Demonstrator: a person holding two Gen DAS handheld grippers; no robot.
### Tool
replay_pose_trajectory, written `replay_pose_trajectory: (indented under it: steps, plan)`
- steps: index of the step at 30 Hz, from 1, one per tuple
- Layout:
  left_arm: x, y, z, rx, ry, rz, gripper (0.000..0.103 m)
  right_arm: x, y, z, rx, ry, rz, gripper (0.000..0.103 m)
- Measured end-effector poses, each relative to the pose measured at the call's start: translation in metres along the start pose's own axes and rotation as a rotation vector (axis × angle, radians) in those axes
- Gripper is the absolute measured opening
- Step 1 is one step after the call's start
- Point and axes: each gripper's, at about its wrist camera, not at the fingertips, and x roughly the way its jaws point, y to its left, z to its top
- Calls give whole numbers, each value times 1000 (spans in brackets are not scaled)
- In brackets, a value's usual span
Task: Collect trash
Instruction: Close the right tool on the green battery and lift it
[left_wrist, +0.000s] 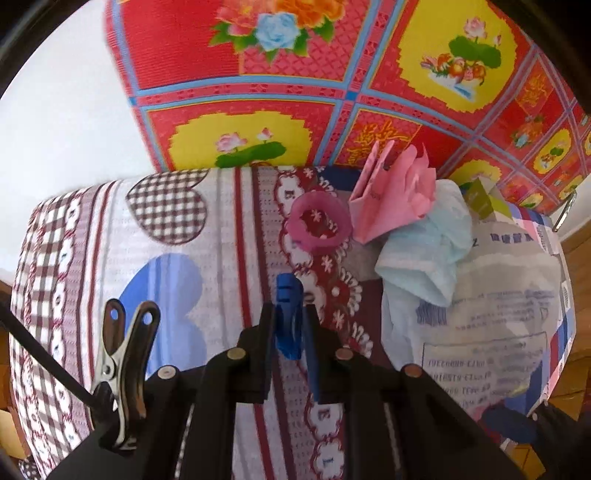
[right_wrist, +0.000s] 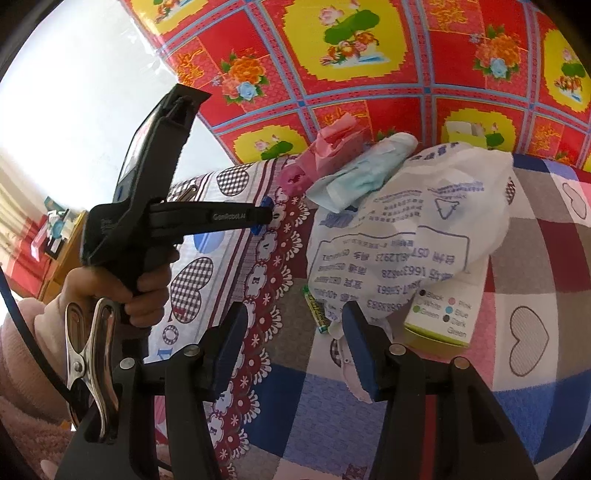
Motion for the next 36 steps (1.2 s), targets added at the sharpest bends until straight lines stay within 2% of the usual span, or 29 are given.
replay_pose_trajectory:
  steps: [3, 7, 14, 21, 27, 31, 36]
  plan:
    - [-7, 11, -6, -30, 0, 4, 15, 4, 4, 1, -25, 10, 9, 46]
    - [-15, 29, -15, -80, -4, -1, 15, 15, 10, 0, -61, 42, 16, 40]
    - [-37, 58, -38, -145, -16, 7, 15, 42, 12, -1, -99, 118, -16, 39]
    - [-50, 62, -58, -177, -29, 14, 15, 56, 12, 3, -127, 125, -54, 39]
    - [-57, 56, -60, -194, -37, 29, 15, 66, 7, 10, -134, 142, -58, 39]
    - [-77, 64, -74, -209, -47, 41, 15, 69, 5, 11, -149, 139, -61, 26]
    - [-87, 70, -81, -224, -50, 47, 15, 70, 3, 10, -161, 123, -65, 15]
